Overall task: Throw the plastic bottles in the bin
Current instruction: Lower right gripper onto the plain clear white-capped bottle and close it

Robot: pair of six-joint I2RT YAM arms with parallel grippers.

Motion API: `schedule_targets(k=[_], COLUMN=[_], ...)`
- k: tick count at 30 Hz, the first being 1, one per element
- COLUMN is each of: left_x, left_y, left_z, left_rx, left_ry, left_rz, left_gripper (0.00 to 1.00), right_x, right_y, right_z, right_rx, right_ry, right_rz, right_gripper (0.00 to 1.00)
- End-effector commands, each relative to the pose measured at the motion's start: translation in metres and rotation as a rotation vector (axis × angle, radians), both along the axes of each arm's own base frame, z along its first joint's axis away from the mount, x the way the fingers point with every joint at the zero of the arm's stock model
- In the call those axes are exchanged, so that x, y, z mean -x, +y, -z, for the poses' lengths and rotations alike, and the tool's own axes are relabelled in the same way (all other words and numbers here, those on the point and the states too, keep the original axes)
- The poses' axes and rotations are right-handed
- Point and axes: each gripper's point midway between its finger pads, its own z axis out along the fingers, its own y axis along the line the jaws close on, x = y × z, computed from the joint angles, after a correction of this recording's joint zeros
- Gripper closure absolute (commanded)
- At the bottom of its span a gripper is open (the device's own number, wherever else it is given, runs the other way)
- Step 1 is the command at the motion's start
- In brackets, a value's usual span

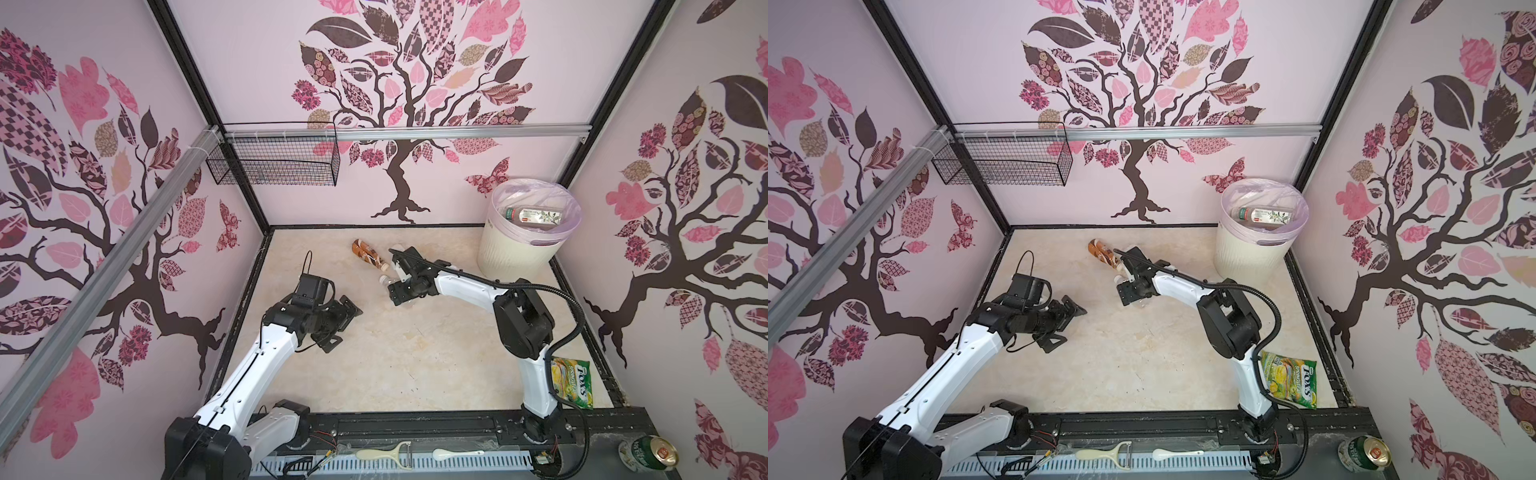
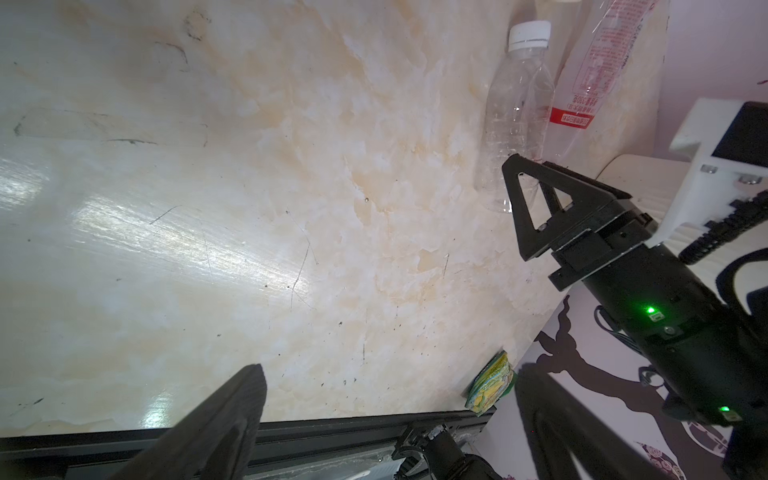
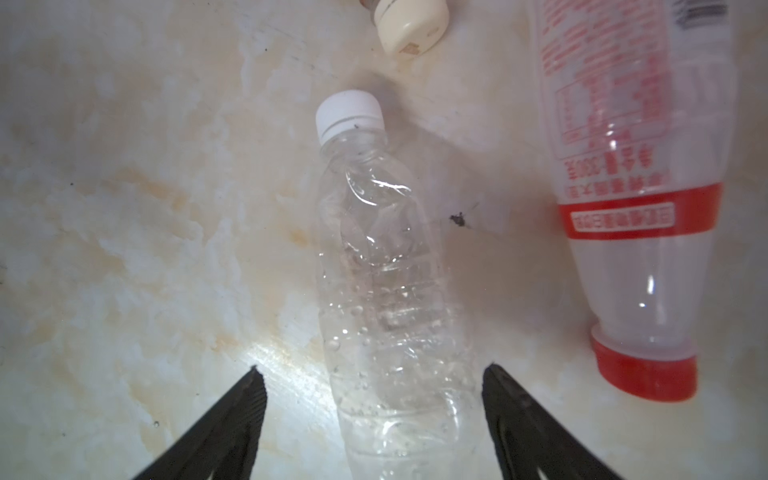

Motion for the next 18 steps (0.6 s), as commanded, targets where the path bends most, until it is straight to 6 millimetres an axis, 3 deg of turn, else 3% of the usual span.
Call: schedule_targets(k=[1, 9, 18], left_x=[0.003, 0.002, 0.001], left_y=[0.002, 0.0, 0.0], left_z=[0.001, 0.006, 0.006], left_rx=[-0.002, 0.013, 0.026], left_ry=[0.005, 0.017, 0.019], left_rz=[-0.005, -0.019, -0.035], left_gripper=[0.02, 0.02, 0.02], right_x=[0.003, 0.012, 0.013], right_y=[0.001, -0.002, -0.01], right_z=[0.014, 0.025, 0.035], right_rx=[0.059, 0.105, 0.143], right_ry=[0.014, 0.026, 0.031], right_rz=[-0.01, -0.011, 0.005], right_gripper=[0.22, 0.34, 0.24])
